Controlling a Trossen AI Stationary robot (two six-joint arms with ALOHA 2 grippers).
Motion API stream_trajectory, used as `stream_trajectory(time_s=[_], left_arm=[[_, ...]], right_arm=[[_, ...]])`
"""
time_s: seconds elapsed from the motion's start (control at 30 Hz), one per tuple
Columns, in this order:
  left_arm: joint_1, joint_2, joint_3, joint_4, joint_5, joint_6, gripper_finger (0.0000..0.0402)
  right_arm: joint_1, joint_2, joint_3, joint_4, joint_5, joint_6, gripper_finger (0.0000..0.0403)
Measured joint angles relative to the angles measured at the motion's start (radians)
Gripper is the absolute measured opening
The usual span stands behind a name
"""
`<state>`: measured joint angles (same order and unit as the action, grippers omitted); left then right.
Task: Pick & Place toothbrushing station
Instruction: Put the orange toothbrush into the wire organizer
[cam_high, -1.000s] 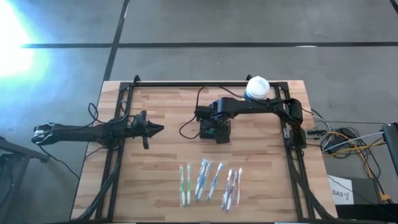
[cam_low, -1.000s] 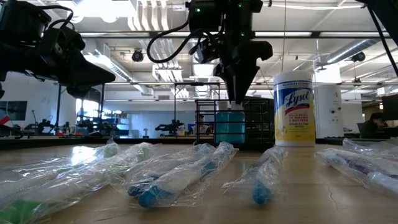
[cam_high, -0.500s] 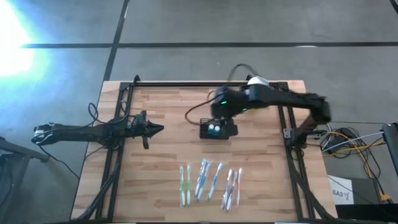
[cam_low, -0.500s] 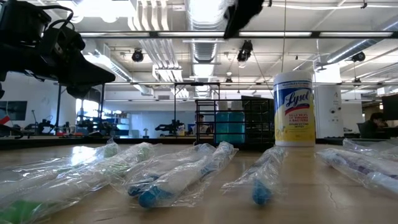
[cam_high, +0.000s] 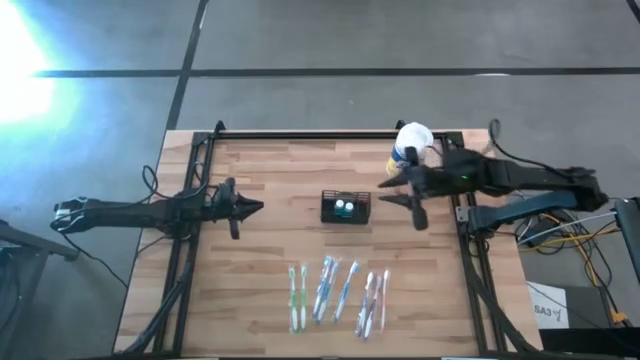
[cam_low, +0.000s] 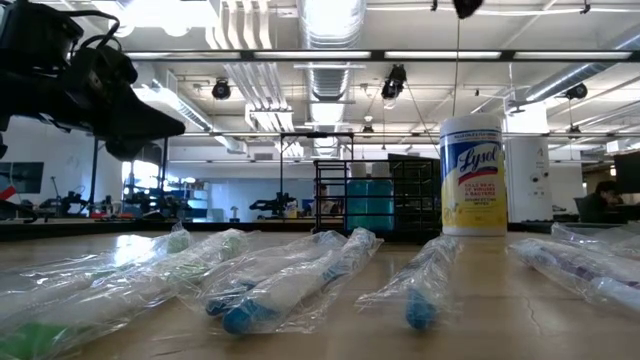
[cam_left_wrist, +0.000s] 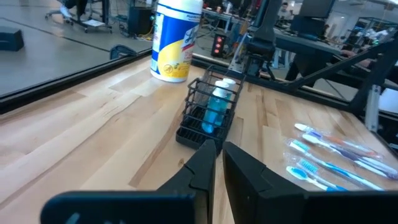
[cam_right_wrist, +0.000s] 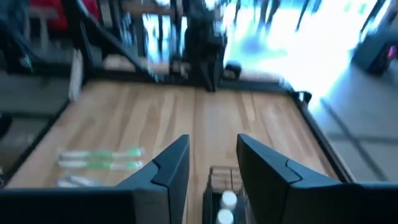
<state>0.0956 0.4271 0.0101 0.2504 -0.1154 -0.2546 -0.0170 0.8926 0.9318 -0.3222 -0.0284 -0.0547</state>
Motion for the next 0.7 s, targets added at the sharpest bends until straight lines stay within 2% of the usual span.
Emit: stream_trajectory(time_s=[0.1, 0.23, 0.5, 0.7], left_arm=[[0.000, 0.000, 0.000, 0.000, -0.032, 0.000, 0.0035], [0.001, 0.000, 0.000, 0.000, -0.040, 0.000, 0.0035], [0.001, 0.000, 0.000, 0.000, -0.058, -0.013, 0.0035], [0.000, 0.000, 0.000, 0.000, -0.060, -0.016, 0.0035]], right_arm=[[0.000, -0.137, -0.159, 0.138, -0.002, 0.022, 0.0115], [-0.001, -0.285, -0.299, 0.171, -0.002, 0.052, 0.0099], [0.000, -0.505, -0.474, 0.232, -0.002, 0.086, 0.0053], [0.000, -0.605, -0.582, 0.265, -0.002, 0.125, 0.0026]])
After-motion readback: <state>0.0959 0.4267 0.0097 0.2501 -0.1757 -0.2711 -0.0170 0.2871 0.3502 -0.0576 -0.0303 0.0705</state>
